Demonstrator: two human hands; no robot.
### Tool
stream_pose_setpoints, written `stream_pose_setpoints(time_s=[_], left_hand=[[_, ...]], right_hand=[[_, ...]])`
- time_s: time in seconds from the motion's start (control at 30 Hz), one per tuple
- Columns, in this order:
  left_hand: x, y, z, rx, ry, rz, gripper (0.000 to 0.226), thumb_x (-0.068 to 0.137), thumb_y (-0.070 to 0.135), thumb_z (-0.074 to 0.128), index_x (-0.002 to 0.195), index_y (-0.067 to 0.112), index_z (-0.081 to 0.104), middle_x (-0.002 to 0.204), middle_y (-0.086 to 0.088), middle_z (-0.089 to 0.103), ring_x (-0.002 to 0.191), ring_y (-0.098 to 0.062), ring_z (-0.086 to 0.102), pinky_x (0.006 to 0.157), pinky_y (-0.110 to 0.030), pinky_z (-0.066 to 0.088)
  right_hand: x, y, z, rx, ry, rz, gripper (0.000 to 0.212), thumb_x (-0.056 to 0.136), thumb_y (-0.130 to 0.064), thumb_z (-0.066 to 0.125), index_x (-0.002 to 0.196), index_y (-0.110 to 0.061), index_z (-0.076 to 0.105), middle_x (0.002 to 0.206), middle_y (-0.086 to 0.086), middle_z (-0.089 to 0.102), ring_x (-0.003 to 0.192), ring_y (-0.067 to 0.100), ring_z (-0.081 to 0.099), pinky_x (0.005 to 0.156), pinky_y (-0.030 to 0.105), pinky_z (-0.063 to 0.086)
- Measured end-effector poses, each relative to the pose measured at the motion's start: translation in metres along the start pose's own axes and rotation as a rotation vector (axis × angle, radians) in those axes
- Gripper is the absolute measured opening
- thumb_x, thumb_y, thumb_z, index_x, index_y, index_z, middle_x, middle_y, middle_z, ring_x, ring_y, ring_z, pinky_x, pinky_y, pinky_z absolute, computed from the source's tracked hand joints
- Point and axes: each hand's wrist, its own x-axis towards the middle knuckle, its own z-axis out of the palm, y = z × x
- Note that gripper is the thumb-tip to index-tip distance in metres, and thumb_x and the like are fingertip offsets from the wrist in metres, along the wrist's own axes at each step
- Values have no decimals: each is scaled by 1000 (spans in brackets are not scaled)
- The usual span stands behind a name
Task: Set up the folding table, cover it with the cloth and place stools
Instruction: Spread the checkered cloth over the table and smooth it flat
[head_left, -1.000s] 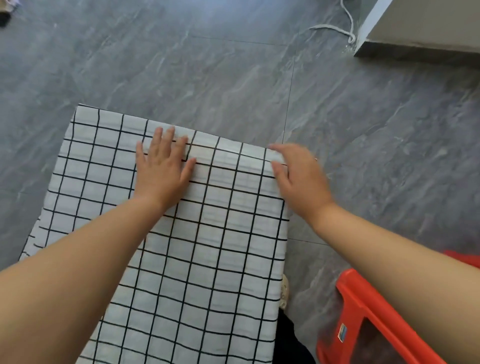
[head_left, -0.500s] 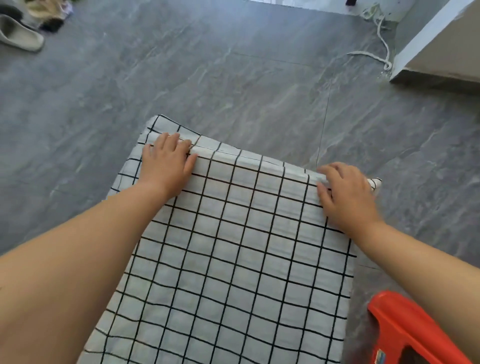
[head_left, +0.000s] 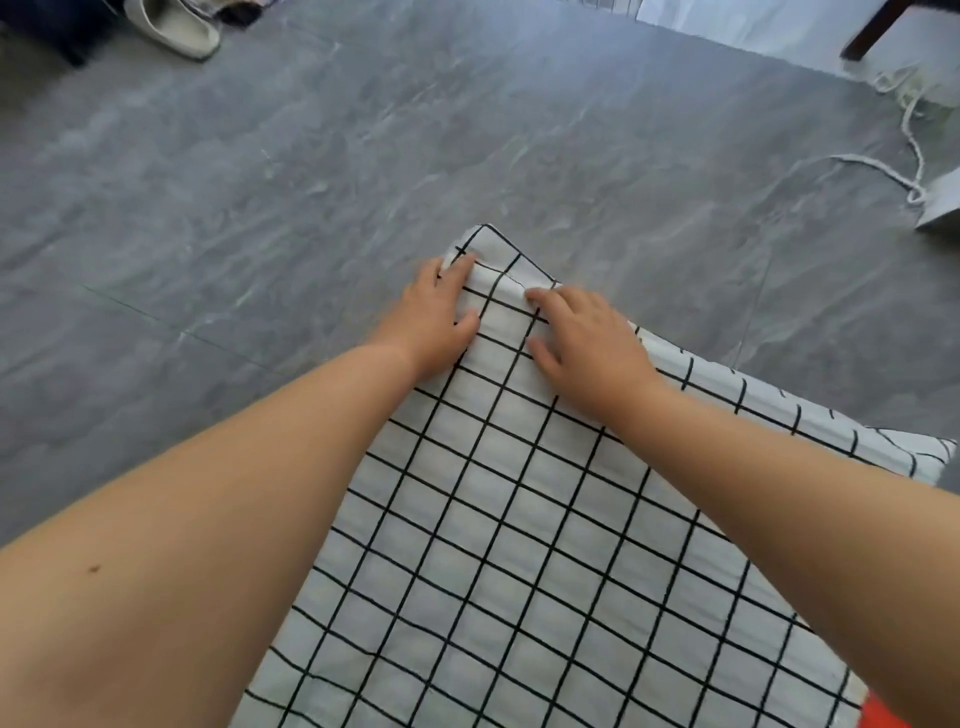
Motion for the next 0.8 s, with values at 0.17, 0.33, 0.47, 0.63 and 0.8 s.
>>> stream_pose_setpoints(time_s=[0.17,0.33,0.47,0.63,0.8], left_hand=[[2,-11,12,-174,81,24,68,92,26,50,149,17,15,154,-7,19,140,-23,23,111,-35,23],[8,-22,13,-346,76,1,76,87,30,57,149,19,16,153,-6,23,140,-21,24,114,-38,24],[11,-23,13,-458,59,-30,76,83,29,61,148,19,21,151,-5,29,139,-21,27,113,-38,25],[11,-23,15,-526,47,-40,77,84,27,60,149,21,18,153,-1,28,139,-14,28,109,-26,27],[14,-31,11,-673,-8,-69,70,80,27,68,141,29,32,126,6,54,116,-13,52,96,-23,40]], right_hand=[[36,-24,7,5,-27,-90,52,91,-18,46,141,-12,36,141,7,44,127,27,42,102,35,33],[68,-39,7,31,-70,-128,59,85,-6,41,143,-13,34,147,6,38,132,27,37,105,35,31],[84,-39,8,15,-77,-116,54,89,-8,39,142,-14,36,148,5,37,135,25,33,107,32,27],[90,-37,15,189,-158,-36,42,98,-21,35,141,-18,38,142,8,45,131,21,39,101,28,30],[94,-37,18,236,-168,5,38,99,-24,35,135,-18,46,134,7,55,124,24,48,97,32,36]])
